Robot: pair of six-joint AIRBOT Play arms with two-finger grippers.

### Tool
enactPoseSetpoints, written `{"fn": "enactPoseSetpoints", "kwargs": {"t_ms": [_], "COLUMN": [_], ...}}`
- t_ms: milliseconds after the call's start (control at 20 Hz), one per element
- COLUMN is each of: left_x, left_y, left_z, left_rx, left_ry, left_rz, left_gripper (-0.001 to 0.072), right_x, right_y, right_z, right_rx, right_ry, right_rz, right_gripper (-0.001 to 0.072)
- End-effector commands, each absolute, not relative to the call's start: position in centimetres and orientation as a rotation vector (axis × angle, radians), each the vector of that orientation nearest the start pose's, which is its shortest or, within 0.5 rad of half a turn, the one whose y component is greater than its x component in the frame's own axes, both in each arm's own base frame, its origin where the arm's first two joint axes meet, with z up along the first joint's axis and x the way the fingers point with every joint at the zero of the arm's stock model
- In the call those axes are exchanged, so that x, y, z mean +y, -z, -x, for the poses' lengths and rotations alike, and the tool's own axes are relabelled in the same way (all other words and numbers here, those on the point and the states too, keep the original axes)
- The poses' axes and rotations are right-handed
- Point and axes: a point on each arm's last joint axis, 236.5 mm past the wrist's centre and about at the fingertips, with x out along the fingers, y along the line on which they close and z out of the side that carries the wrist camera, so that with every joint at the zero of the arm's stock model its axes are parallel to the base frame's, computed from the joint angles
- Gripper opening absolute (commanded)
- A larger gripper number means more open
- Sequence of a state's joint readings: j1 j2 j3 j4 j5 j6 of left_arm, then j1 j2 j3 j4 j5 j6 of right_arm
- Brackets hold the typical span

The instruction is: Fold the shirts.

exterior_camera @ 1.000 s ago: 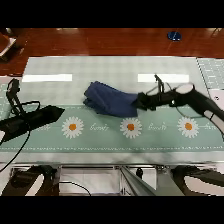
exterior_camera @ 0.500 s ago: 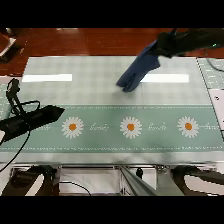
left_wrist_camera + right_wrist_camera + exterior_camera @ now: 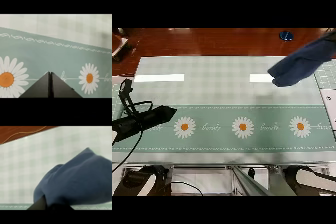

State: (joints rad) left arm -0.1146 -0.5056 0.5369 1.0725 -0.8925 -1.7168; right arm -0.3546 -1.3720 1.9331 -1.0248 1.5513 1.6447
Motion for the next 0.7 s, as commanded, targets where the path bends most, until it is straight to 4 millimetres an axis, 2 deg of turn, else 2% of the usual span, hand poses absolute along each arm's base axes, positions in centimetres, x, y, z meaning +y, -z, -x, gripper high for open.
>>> {"fn": "enactPoseSetpoints", "kwargs": {"t_ms": [0,150,250,400,550,650], "left_x": [-11.9,-11.9,-11.9,-11.9,-11.9,-11.8], "left_y": [-6.2,-6.2,-6.2,-6.2,-6.2,-6.3], "left_z": [-26.2,-26.2,-26.2,-26.2,-26.3,-26.4], "left_rx": [0.895,0.895,0.894,0.892,0.887,0.879], "left_ry": [0.282,0.283,0.284,0.284,0.291,0.293], "left_rz": [0.525,0.524,0.52,0.52,0.506,0.497], "left_gripper": [0.0026,0.0026,0.0026,0.0026,0.0026,0.0026], "right_x": [-6.4,-8.6,-10.6,-13.1,-16.4,-17.7], "right_y": [-25.0,-24.4,-22.6,-18.8,-15.6,-14.3], "right_z": [-38.9,-36.4,-34.0,-29.7,-23.7,-19.4], "right_rx": [0.953,0.965,1.009,1.068,1.1,1.104], "right_ry": [-0.03,0.067,0.16,0.294,0.49,0.629], "right_rz": [-0.579,-0.618,-0.641,-0.708,-0.781,-0.848], "right_gripper": [0.0028,0.0027,0.0027,0.0026,0.0027,0.0027]}}
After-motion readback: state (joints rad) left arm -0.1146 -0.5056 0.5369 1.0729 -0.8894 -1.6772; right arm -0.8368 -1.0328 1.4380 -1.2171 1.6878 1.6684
